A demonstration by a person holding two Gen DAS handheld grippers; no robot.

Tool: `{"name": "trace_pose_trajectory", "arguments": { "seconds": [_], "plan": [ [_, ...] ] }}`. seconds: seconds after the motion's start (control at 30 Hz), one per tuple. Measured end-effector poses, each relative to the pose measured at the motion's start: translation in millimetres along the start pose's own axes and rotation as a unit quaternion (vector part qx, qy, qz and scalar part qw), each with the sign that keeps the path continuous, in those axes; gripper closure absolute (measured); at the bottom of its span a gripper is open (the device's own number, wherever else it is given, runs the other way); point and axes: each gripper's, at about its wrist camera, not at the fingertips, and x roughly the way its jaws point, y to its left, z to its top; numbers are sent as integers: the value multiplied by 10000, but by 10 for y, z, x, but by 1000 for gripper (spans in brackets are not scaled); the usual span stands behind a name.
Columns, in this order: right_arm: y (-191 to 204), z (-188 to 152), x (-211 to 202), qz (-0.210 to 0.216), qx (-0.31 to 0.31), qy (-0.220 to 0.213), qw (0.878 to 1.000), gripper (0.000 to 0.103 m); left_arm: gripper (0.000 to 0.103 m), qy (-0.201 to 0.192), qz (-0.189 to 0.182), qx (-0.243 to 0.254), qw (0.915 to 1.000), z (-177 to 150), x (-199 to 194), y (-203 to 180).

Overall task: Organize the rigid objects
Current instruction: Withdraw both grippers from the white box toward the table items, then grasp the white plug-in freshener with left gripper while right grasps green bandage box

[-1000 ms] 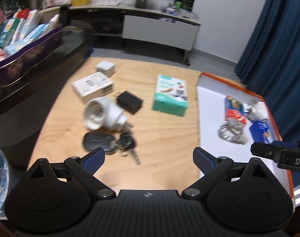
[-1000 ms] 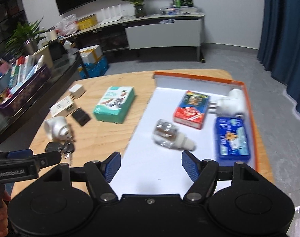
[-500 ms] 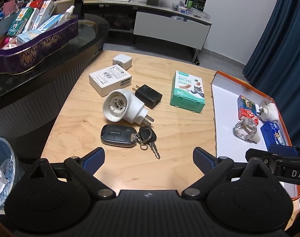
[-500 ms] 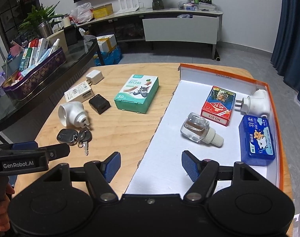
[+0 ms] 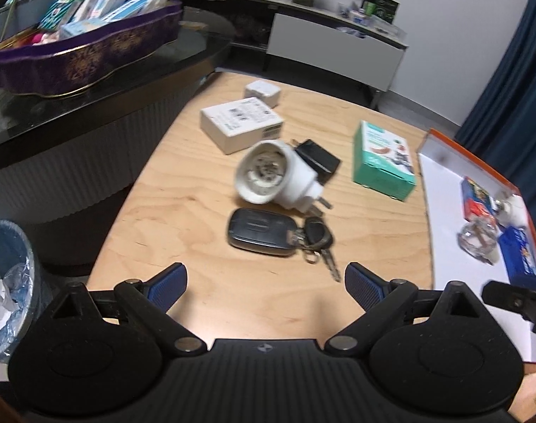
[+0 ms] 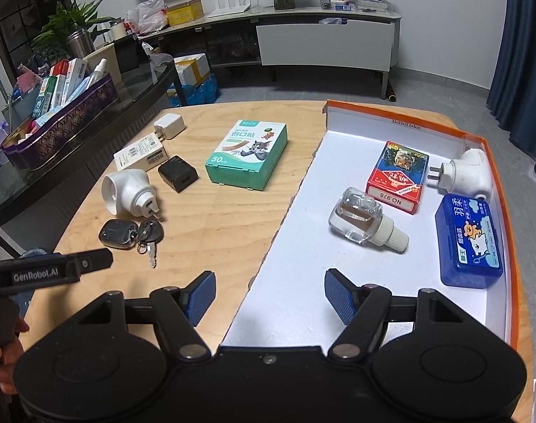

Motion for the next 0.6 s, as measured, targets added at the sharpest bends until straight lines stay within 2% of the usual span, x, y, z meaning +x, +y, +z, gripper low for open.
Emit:
{"name": "trace_pose_trajectory", "arguments": {
  "seconds": [0.33, 0.5, 0.6],
  "plan": [
    [-47, 17, 87, -5, 39, 55, 10000, 21, 0, -201, 2, 179, 9996, 275, 312, -54],
    [-85, 53, 133, -42, 56, 78, 9999, 21, 0, -223, -6, 199, 9996, 430, 560, -80],
    [-97, 80, 181, -69, 54, 112, 9999, 21, 0, -183, -25, 379, 9991, 475, 686, -99]
  ]
}}
